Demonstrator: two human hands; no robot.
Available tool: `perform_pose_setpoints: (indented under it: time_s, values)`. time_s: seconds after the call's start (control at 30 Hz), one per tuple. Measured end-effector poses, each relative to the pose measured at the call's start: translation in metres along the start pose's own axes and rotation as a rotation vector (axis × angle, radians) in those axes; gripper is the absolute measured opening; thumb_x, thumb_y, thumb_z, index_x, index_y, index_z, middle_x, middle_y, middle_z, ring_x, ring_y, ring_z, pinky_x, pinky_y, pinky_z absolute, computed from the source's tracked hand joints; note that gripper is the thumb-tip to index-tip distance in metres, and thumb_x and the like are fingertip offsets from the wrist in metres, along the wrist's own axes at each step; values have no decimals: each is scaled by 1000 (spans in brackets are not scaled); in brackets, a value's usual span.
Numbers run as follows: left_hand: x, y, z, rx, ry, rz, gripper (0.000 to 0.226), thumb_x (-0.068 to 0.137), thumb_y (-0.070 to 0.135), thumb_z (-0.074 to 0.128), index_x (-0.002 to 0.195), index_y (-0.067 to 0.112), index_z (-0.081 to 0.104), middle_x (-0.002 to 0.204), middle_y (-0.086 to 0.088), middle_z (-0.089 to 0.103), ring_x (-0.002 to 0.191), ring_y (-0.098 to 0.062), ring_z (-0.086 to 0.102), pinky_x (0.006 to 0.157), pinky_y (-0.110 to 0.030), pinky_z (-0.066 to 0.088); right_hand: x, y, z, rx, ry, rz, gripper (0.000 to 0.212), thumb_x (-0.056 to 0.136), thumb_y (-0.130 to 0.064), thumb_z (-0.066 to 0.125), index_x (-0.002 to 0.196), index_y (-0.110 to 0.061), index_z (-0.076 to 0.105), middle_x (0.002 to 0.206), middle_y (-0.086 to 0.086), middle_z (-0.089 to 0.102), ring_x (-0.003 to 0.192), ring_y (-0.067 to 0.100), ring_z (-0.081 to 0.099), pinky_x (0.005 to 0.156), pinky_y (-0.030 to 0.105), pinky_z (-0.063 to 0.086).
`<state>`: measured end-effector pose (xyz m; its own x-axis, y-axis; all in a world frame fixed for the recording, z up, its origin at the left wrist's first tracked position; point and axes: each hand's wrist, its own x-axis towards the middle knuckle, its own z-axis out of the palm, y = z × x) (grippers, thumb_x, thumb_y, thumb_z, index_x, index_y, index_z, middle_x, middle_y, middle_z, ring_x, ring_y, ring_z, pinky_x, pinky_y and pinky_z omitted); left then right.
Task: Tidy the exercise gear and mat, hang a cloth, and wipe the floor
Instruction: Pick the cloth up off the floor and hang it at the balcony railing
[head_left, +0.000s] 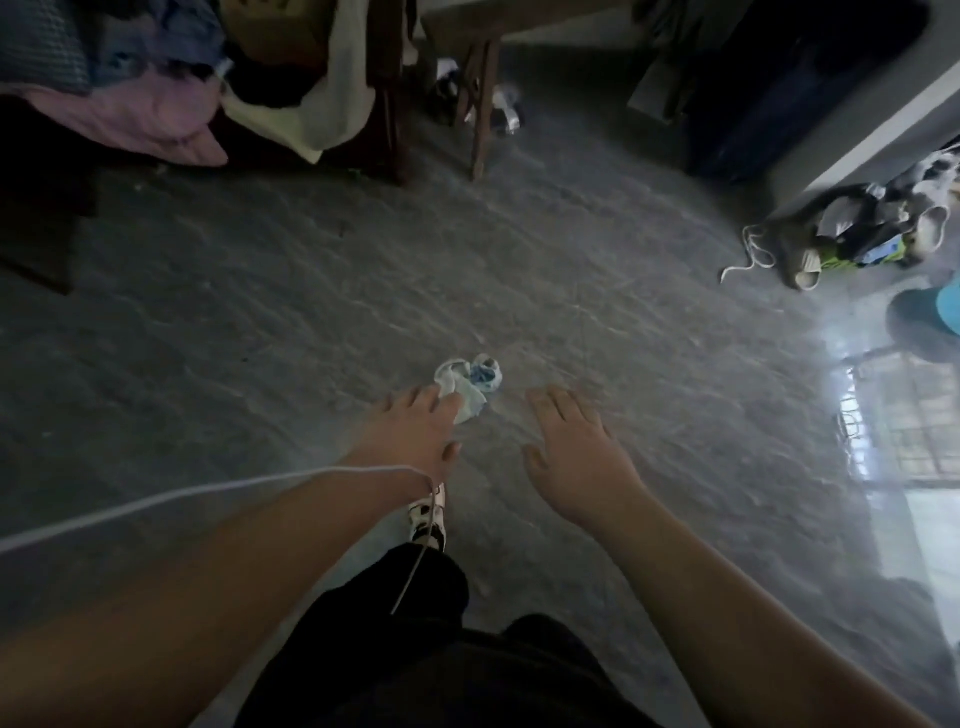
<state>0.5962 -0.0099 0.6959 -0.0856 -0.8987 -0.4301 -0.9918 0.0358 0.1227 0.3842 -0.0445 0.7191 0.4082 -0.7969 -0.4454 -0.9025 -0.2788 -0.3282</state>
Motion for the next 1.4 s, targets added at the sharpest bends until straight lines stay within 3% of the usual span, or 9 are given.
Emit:
perform_pose_setpoints:
  time_s: [0.27,0.6,0.73,0.83,0.9,1.03,1.17,1.27,1.4]
  values:
    - [195,-70,71,41,-105,63,62,93,44,45,148,18,28,148,-10,41,133,-31,41,110,-48,33,212,46,69,43,-80,43,63,96,-34,47,153,-23,22,162,1,20,149,23,15,116,45,26]
    - [411,-116,389,-212,-143,-163,50,91,29,52,138,18,39,138,-6,48,118,-27,50,93,-44,47,444,178,360,125,-206,94,63,93,-28,49,151,-26,25,158,-1,30,144,22,28,112,45,34]
    - [457,-123,509,-440,-187,-287,50,90,18,54,138,18,41,140,-6,43,118,-28,50,93,-43,48,494,227,465,255,-210,163,57,93,-19,49,147,-25,36,150,0,40,138,21,36,106,41,41]
    - [479,-124,571,-676,-124,-559,45,90,12,58,132,17,45,133,-7,43,96,-24,57,81,-36,48,524,252,524,317,-202,213,54,92,-17,51,145,-25,40,146,1,45,132,22,43,100,38,43]
    - [488,-124,600,-757,-72,-752,40,89,11,62,125,13,45,121,-6,42,84,-19,50,75,-28,40,542,260,552,347,-204,236,52,91,-17,52,142,-24,42,142,4,48,127,25,48,97,37,44]
    - [501,-127,636,-1020,24,-980,39,78,9,71,106,16,44,110,-8,54,83,-23,57,65,-27,42,567,260,587,435,-196,349,50,89,-18,58,137,-24,46,131,6,54,115,28,57,87,35,46]
    - [510,-134,655,-1190,-168,-963,61,48,34,71,102,6,63,89,-21,70,84,-44,69,60,-35,48,571,256,599,526,-181,454,40,91,-18,58,130,-21,56,117,3,64,109,24,59,80,27,38]
    - [510,-135,631,-1224,-275,-900,40,68,29,67,99,4,71,96,-24,70,93,-42,68,67,-36,45,564,251,589,529,-152,437,24,92,-22,57,116,-20,61,95,-3,60,94,22,58,71,26,36]
    - [492,-138,581,-1414,-141,-933,28,71,37,60,91,19,67,100,-15,71,95,-35,69,85,-51,58,541,238,548,630,-70,414,16,93,-27,60,108,-22,63,87,-5,60,80,15,57,60,27,39]
